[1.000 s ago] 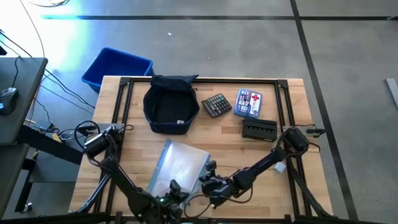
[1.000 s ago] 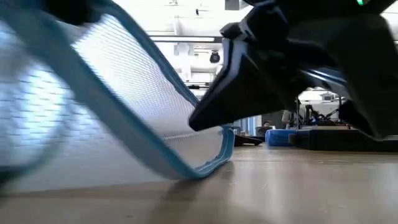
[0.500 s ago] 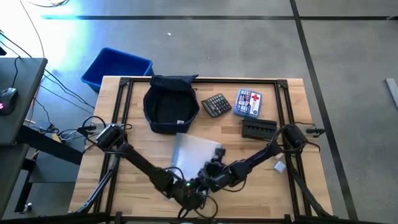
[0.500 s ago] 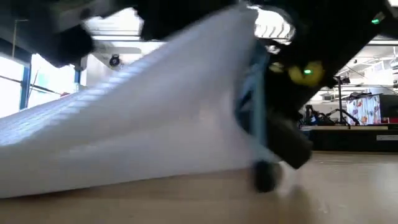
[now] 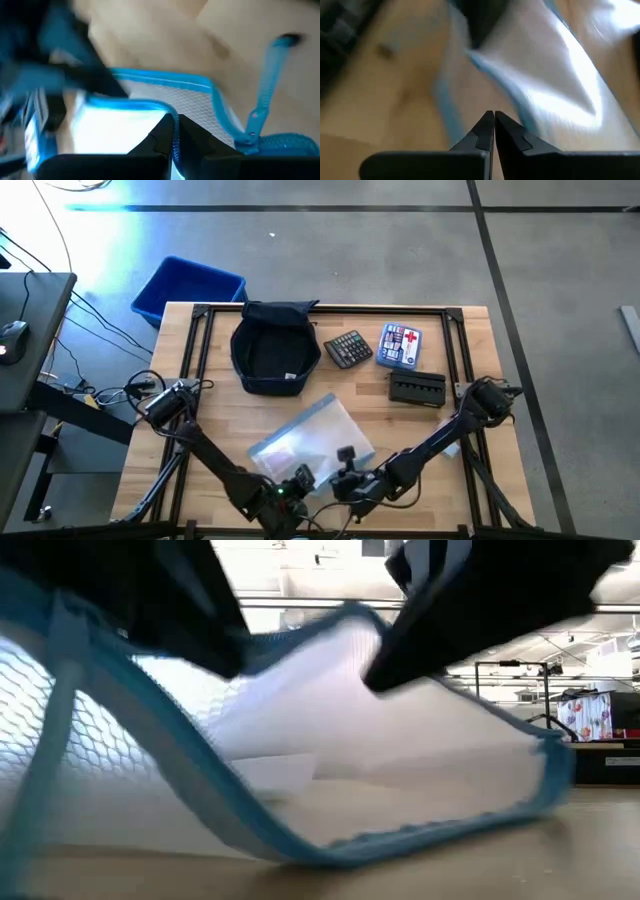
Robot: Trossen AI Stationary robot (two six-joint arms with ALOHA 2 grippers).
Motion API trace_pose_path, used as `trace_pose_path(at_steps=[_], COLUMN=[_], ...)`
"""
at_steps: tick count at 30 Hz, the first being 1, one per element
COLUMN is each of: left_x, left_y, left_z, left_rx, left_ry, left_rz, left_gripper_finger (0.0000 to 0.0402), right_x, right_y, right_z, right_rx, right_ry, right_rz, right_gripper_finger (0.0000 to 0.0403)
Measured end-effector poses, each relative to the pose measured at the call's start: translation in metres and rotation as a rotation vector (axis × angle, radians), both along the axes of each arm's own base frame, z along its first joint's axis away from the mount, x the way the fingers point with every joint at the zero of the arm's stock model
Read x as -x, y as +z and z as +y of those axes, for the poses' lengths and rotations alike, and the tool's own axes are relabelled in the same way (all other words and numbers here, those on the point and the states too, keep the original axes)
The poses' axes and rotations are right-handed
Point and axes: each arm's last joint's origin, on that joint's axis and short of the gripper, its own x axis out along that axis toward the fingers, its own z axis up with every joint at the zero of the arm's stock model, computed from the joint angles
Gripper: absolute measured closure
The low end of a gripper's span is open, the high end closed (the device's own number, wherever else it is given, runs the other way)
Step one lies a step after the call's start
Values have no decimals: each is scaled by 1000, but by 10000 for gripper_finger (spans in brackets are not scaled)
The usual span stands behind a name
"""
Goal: Unpack backpack
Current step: Remove the green earphones from the transparent zip bag
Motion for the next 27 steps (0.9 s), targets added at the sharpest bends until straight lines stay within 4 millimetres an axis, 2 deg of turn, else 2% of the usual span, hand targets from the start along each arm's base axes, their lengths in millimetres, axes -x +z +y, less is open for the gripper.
trace_pose_path(at_steps=[6,11,14,19,24,27], left_x=[10,15,16,17,19,20], left_y=[3,3,2,2,0,-3], left_z=[-3,-7,-8,-9,-7,-6], left_rx=[-168,-179,-168,-165,-173,-174], left_ry=[93,84,86,84,82,86], left_rz=[-134,-138,-135,-134,-127,-124], left_gripper_finger=[401,401,401,401,401,401], right_x=[-13,-19,-21,-25,-40,-49], right_y=[-18,-31,-31,-36,-61,-66], right_z=[-4,-11,-14,-19,-33,-45], right_rx=[2,64,148,269,361,363], right_ry=[-18,-73,-113,-100,-92,-160], right_rz=[-23,-37,-71,-90,-91,-105], right_gripper_finger=[386,323,284,242,231,238])
